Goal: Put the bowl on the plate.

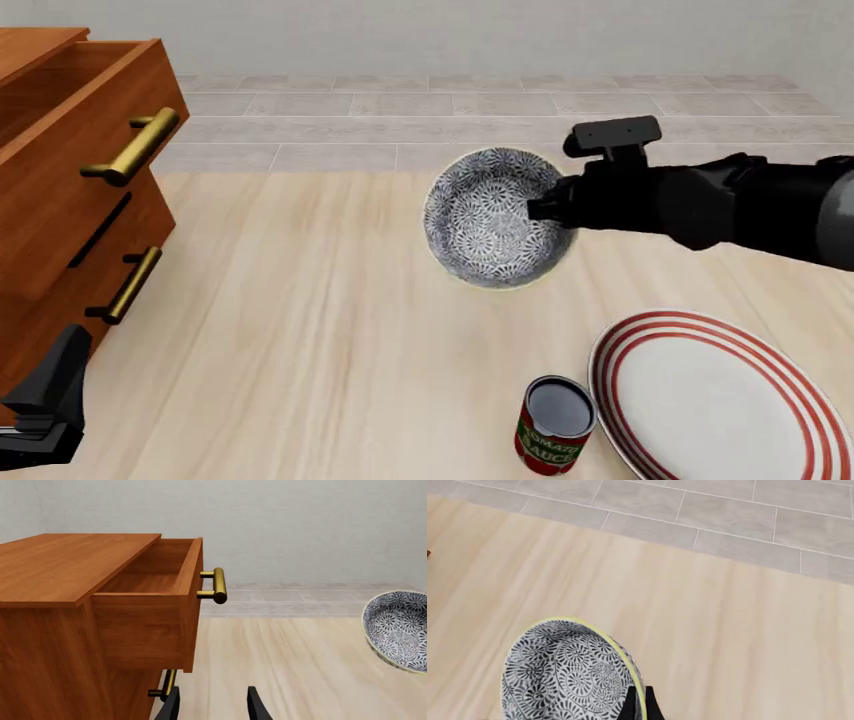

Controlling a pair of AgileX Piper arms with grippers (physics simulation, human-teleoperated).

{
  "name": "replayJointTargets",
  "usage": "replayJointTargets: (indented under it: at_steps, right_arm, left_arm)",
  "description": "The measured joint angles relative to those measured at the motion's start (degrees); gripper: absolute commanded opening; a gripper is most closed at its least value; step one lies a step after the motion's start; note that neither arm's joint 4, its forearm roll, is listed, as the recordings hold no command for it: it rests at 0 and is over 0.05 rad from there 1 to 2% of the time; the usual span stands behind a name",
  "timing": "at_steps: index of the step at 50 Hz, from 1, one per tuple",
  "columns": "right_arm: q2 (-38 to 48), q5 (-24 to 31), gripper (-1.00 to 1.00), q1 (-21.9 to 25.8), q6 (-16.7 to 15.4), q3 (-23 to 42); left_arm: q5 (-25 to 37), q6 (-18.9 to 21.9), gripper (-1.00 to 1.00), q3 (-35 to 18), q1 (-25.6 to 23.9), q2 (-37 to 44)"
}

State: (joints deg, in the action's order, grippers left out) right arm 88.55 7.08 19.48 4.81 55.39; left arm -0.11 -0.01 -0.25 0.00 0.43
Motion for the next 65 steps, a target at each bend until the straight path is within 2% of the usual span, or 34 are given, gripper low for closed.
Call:
replayJointTargets:
  at_steps: [37,65]
  right_arm:
    - [-23.3,4.4,-1.0,-14.2,0.5,-16.6]
    - [-38.3,9.8,-1.0,-21.5,2.0,-26.5]
  left_arm:
    - [0.0,0.0,1.0,0.0,0.0,0.0]
    - [0.0,0.0,1.0,0.0,0.0,0.0]
